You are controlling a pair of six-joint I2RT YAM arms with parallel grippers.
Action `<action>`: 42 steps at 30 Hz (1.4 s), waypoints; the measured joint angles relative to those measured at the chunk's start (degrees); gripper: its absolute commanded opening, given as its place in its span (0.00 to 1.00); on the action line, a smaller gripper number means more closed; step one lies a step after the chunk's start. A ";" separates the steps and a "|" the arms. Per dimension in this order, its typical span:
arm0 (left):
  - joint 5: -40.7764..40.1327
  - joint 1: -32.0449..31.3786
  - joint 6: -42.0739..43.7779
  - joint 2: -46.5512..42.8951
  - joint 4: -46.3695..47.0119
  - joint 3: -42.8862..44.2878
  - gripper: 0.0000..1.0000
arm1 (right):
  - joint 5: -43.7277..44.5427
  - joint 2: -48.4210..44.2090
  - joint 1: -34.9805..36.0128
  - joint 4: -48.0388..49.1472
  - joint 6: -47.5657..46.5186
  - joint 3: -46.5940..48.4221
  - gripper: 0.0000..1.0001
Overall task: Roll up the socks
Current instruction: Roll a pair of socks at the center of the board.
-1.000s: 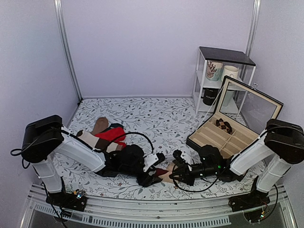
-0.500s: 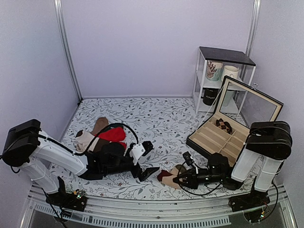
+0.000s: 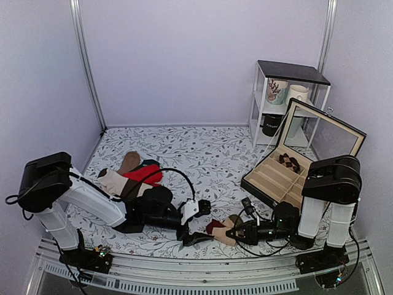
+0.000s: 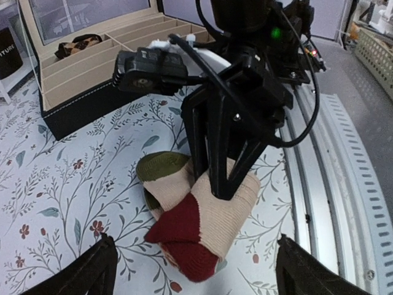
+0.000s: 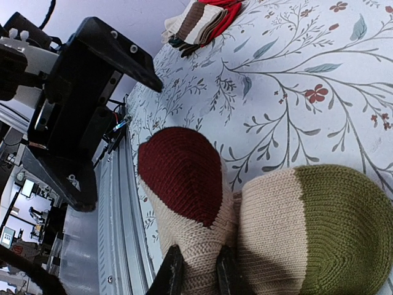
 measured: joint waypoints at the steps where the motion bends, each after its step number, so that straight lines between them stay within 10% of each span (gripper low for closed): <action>1: 0.28 0.00 0.33 1.44 0.02 0.81 0.90 | 0.02 0.00 0.02 0.00 0.00 0.00 0.11; 42: 6.60 -0.87 4.17 18.12 4.63 9.22 0.51 | -0.66 0.59 0.02 1.29 0.13 -0.46 0.10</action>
